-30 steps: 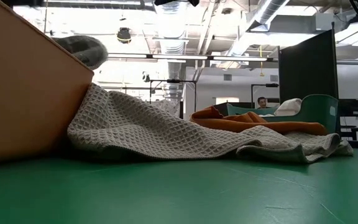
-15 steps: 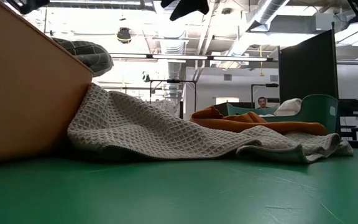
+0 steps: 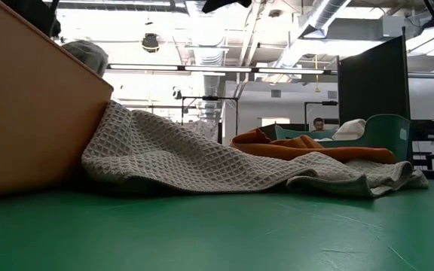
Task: Sort towels by color in basket
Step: Put the gray patterned towel into the orange bin
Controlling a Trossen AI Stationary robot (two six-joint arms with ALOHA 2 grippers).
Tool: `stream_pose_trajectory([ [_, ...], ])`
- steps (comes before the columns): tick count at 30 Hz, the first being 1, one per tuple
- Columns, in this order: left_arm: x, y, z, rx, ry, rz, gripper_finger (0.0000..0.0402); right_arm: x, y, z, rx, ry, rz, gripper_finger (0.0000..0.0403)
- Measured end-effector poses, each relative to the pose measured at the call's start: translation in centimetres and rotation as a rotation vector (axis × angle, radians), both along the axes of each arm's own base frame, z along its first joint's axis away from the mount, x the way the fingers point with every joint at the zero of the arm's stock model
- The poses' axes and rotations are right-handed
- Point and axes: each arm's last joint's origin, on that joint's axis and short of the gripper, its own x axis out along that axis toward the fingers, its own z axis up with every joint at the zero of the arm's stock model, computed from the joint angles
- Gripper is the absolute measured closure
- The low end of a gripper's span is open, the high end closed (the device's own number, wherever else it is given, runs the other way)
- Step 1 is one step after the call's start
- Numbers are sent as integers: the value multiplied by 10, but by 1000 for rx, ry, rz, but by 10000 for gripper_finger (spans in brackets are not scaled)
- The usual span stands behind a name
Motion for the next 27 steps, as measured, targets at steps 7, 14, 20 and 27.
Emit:
stream_pose_trajectory([
  [7,-3,-1,7,-139,22,31,272,3,20,-4,-27,12,76,137],
  [14,-8,2,67,-229,-132,13,272,0,14,-20,-32,124,64,137],
  [20,-13,6,108,-245,-275,3,272,11,12,-64,-35,337,71,137],
  [27,-3,8,73,-18,-245,119,272,25,18,-97,-8,443,50,137],
])
